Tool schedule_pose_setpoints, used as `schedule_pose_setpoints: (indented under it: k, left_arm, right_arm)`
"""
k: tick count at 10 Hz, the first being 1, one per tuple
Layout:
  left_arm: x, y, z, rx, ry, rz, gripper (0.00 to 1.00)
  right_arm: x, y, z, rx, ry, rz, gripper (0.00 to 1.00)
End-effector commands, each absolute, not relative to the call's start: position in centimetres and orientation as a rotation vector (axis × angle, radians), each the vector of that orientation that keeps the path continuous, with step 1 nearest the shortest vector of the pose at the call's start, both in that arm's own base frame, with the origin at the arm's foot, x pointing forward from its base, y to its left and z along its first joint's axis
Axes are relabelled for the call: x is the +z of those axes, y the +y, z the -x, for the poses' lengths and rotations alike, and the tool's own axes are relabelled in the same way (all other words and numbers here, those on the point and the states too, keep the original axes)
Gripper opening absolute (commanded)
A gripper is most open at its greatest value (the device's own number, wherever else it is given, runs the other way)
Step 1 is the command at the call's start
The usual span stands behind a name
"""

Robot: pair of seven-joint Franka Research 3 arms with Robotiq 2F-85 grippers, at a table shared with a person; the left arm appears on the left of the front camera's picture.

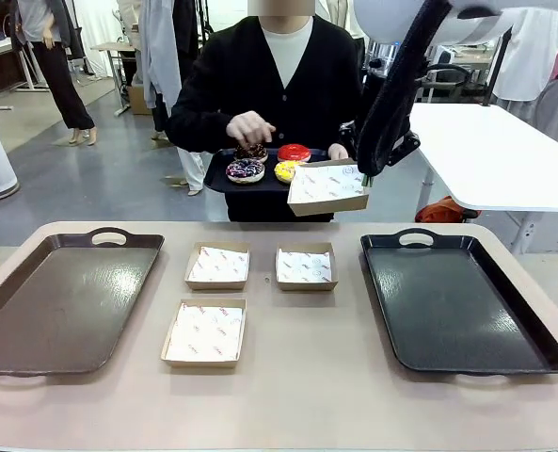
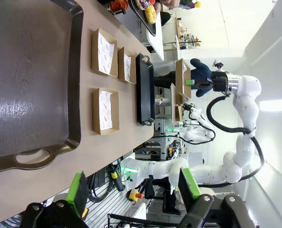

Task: Individually package the donuts and arrange them on the tray.
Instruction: Pick up one Paper togo box.

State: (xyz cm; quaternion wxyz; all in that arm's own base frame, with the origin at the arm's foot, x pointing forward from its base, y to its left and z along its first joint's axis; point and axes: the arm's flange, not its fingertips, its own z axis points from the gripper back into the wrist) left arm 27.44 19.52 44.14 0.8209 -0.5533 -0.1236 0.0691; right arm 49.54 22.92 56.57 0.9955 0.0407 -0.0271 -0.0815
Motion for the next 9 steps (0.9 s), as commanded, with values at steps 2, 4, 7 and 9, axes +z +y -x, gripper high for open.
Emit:
schedule_pose_setpoints:
  k: [2,4,7,9]
  left_arm:
    - [44.3,19.4,-27.5,0.144,-0.262,1.178,1.0]
    - [44.3,19.4,-27.5,0.144,-0.262,1.178,1.0]
    - [44.3,19.4,-27.5,0.144,-0.262,1.178,1.0]
    - [44.3,19.4,-27.5,0.144,-0.262,1.178,1.0]
  right_arm:
    - [56.1,22.5,-51.9,-0.153,-0.017,-0.068,0.0]
    - [56.0,22.7,-50.8,-0.17,-0.044,-0.082,0.0]
    - [56.0,22.7,-50.8,-0.17,-0.044,-0.082,0.0]
    - [56.0,22.7,-50.8,-0.17,-0.044,-0.082,0.0]
